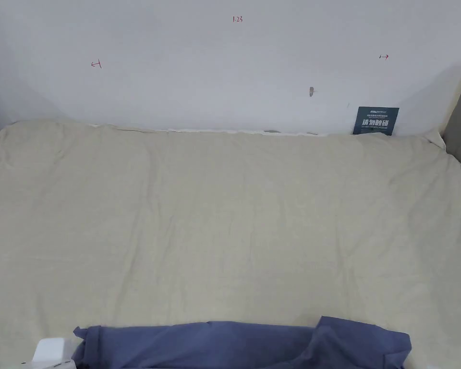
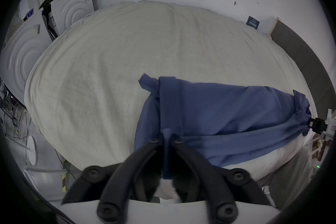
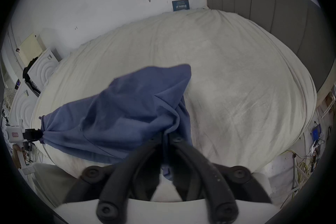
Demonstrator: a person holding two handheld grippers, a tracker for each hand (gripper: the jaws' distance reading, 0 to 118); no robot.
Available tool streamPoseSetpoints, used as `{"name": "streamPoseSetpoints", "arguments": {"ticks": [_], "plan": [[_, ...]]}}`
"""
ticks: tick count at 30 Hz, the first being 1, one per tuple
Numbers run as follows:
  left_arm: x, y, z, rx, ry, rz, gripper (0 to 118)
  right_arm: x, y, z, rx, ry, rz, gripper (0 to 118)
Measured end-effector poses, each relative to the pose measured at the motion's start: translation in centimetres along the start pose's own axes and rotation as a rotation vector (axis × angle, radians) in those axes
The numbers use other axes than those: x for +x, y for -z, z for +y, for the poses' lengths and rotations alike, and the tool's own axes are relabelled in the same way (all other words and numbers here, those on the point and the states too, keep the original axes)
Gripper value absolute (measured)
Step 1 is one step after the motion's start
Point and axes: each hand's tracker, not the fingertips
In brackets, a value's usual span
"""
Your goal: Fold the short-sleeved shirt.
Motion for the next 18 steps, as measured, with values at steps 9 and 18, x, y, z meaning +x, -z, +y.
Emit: {"name": "streamPoseSetpoints", "arguments": {"ticks": [9, 18], "plan": [[1.3, -8.0, 6.0, 0.346, -0.06, -0.119, 113, -4.1, -9.1, 7.9, 0.402, -0.104, 0.002, 110], [6.6, -13.9, 9.8, 0.749, 0.074, -0.099, 109, -9.8, -14.8, 12.5, 0.683, -0.152, -0.001, 106]]}}
